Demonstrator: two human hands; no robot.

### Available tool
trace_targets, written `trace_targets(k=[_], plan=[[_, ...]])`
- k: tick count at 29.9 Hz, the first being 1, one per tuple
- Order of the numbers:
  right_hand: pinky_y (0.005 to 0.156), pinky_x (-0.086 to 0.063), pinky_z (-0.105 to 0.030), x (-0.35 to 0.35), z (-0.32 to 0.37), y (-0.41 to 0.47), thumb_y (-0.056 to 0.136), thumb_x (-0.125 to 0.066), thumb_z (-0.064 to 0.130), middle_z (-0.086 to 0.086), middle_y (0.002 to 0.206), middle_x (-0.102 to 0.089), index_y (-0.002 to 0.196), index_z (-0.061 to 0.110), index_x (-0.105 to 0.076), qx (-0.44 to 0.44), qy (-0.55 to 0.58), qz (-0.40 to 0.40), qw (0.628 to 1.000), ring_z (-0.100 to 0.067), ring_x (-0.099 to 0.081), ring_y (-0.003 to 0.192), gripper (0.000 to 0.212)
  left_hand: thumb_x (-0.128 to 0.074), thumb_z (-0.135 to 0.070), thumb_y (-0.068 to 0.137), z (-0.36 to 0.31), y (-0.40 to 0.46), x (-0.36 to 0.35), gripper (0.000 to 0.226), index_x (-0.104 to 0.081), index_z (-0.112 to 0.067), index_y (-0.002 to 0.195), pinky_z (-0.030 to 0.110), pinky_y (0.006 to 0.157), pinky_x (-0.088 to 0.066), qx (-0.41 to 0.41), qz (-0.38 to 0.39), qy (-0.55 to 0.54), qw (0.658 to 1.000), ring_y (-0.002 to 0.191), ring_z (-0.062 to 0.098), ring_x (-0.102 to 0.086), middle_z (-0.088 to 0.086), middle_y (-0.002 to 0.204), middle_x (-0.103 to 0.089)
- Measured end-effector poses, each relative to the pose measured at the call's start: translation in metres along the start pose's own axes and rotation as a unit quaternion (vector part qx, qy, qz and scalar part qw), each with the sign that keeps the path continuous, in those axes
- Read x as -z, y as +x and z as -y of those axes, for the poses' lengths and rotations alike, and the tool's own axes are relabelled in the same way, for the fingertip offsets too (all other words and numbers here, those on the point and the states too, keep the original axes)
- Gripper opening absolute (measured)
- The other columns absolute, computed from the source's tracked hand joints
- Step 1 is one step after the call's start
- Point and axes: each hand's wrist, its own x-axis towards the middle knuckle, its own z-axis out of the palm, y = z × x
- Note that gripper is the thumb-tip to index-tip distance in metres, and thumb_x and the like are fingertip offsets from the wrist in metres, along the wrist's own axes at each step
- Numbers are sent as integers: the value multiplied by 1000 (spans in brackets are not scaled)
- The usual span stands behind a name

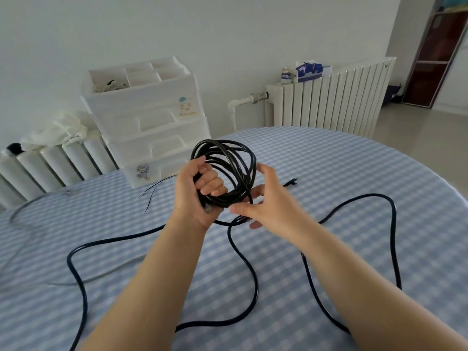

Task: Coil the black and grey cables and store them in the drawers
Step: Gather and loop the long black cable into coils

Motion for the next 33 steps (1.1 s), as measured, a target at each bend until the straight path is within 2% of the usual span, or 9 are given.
trace_targets(k=[4, 8, 11, 14, 17, 21, 26, 29, 33], plan=[[76, -55, -27, -11, -3, 1, 73, -77, 47, -5, 89, -73, 147, 31, -13, 25, -45, -64, 997, -12, -68, 81, 100, -48, -24, 93, 2, 3, 1, 34, -39, -20, 60, 15, 34, -25, 3, -17, -27, 999, 29, 6, -27, -10, 38, -26], [64, -50, -28, -8, -3, 0, 73, -78, 47, -7, 79, -68, 150, 40, 1, 43, -68, -48, 996, -10, -58, 62, 111, -47, -23, 94, 2, 3, 2, 33, -39, -19, 62, 14, 33, -28, 31, 1, -51, 998, 28, 5, -30, -11, 37, -29], [54, -47, -27, -11, -2, -5, 75, -75, 47, -9, 65, -59, 138, 41, -30, 87, -77, -80, 990, -6, -48, 48, 78, -49, -23, 94, 1, 2, 0, 34, -40, -18, 62, 14, 33, -29, 34, -6, -71, 997, 28, 5, -32, -11, 38, -30], [47, -35, -20, -17, 0, -6, 75, -75, 49, 6, 54, -46, 105, 30, -52, 87, -70, -107, 988, -4, -40, 45, 42, -53, -23, 93, 5, 0, -4, 35, -40, -18, 60, 14, 34, -30, 17, -24, -53, 998, 30, 5, -31, -11, 40, -29], [48, -39, -22, -19, 0, -5, 75, -74, 52, 13, 54, -46, 95, 26, -59, 54, -72, -111, 990, -2, -42, 46, 37, -55, -19, 92, 13, -2, -5, 39, -39, -18, 55, 15, 36, -30, 2, -45, -5, 999, 33, 5, -30, -10, 44, -28], [51, -51, -24, -14, 1, -3, 78, -73, 48, 17, 63, -54, 102, 25, -58, 27, -49, -73, 996, 3, -53, 46, 37, -52, -21, 95, 13, -3, -6, 38, -37, -19, 61, 16, 36, -30, -18, -47, 48, 998, 35, 4, -29, -9, 45, -28], [68, -58, -31, -2, -4, 5, 88, -69, 23, 9, 63, -62, 94, 15, -65, 26, 109, -17, 994, -5, -61, 57, 10, -47, -34, 99, -1, -4, -7, 41, -36, -19, 63, 17, 35, -26, -52, -33, 191, 980, 33, 6, -25, -7, 41, -26], [79, -59, -32, 18, -7, 11, 91, -62, 20, 6, 65, -61, 86, 11, -67, -5, 264, -13, 964, -7, -62, 61, 12, -46, -42, 98, -15, -6, -3, 42, -36, -19, 64, 19, 35, -20, -39, -21, 281, 959, 32, 7, -21, -7, 40, -25], [52, -53, -20, 35, -7, 13, 99, -49, 22, 1, 64, -49, 83, 9, -61, -49, 317, -13, 947, -10, -51, 56, 24, -47, -48, 93, -31, -9, -1, 42, -33, -20, 65, 18, 34, -17, 23, 51, 288, 956, 28, 4, -21, -9, 36, -24]])
